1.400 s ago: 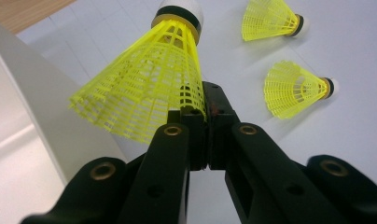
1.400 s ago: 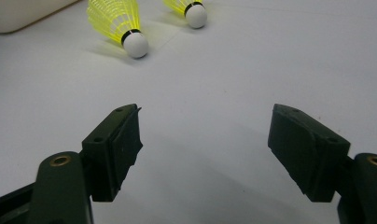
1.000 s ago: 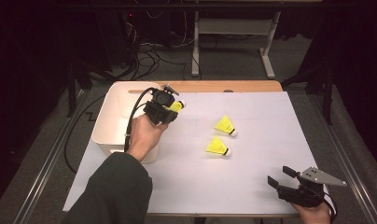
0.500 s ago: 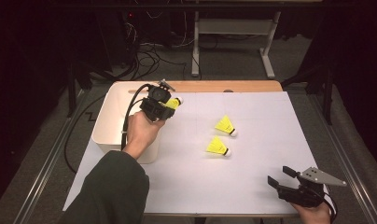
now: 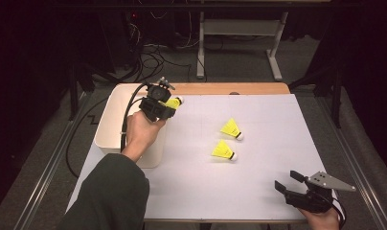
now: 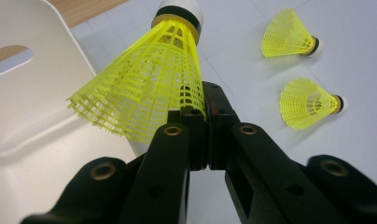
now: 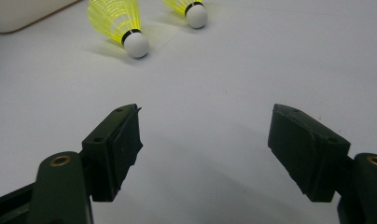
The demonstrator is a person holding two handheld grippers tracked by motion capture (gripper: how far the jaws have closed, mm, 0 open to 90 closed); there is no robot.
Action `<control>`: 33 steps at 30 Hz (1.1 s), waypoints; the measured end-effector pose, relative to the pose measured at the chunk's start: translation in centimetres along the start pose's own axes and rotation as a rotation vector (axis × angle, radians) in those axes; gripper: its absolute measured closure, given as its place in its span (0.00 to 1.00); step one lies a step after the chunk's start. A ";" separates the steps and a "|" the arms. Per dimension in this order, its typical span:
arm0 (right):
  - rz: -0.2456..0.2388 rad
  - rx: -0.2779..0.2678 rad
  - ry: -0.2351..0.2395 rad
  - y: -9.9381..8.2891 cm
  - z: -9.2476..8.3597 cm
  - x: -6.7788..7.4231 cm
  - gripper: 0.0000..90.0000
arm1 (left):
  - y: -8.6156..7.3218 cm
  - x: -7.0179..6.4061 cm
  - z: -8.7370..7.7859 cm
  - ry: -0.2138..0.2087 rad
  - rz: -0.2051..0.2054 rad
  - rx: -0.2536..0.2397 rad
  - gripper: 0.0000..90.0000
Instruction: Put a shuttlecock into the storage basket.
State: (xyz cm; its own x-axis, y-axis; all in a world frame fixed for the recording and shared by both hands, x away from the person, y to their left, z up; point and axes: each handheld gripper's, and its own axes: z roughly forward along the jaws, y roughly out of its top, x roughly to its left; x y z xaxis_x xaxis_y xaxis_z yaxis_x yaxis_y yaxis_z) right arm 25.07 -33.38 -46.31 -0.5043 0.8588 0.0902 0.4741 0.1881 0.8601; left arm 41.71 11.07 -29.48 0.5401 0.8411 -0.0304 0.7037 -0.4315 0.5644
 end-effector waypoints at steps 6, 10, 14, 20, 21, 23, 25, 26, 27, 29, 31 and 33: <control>0.001 0.001 0.000 0.0 0.0 0.0 0.29 | 0.0 0.6 -0.4 0.008 -0.014 -0.006 0.98; 0.001 0.000 0.000 0.0 0.0 0.0 0.29 | -0.1 1.0 -0.5 0.009 -0.026 -0.004 0.98; 0.000 0.000 0.000 0.0 0.0 0.0 0.29 | -0.2 1.4 -0.7 0.016 -0.037 -0.007 0.98; 0.000 0.001 0.001 0.0 0.0 0.0 0.29 | -0.4 1.9 -0.8 0.023 -0.048 -0.004 0.98; 0.000 0.001 0.000 0.0 0.0 0.0 0.29 | -0.4 2.0 -0.8 0.022 -0.050 -0.004 0.98; 0.000 0.001 0.000 0.0 0.0 0.0 0.29 | -0.5 2.2 -0.9 0.022 -0.055 -0.001 0.98; 0.001 0.002 -0.001 0.0 0.0 0.0 0.29 | -0.7 2.4 -0.9 0.023 -0.060 -0.003 0.98; 0.001 0.001 -0.001 0.0 0.0 0.0 0.29 | -0.7 2.5 -0.9 0.023 -0.062 -0.002 0.98; 0.001 0.001 0.000 0.0 0.0 0.0 0.29 | -0.8 2.6 -0.9 0.024 -0.065 -0.003 0.98; 0.000 0.001 0.000 0.0 0.0 0.0 0.29 | -0.9 2.8 -0.9 0.025 -0.069 -0.003 0.98; 0.001 0.001 0.000 0.0 0.0 0.0 0.29 | -1.0 2.9 -0.9 0.026 -0.071 -0.003 0.98; 0.000 0.001 0.000 0.0 0.0 0.0 0.29 | -1.0 3.0 -1.0 0.029 -0.072 -0.002 0.98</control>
State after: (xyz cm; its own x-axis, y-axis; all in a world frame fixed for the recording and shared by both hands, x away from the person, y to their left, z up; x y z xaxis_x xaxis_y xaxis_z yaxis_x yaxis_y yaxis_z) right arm 25.08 -33.37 -46.31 -0.5040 0.8590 0.0905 0.4748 0.1879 0.8598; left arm 42.14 14.31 -29.36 0.4746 0.8789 -0.0467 0.7392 -0.3693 0.5632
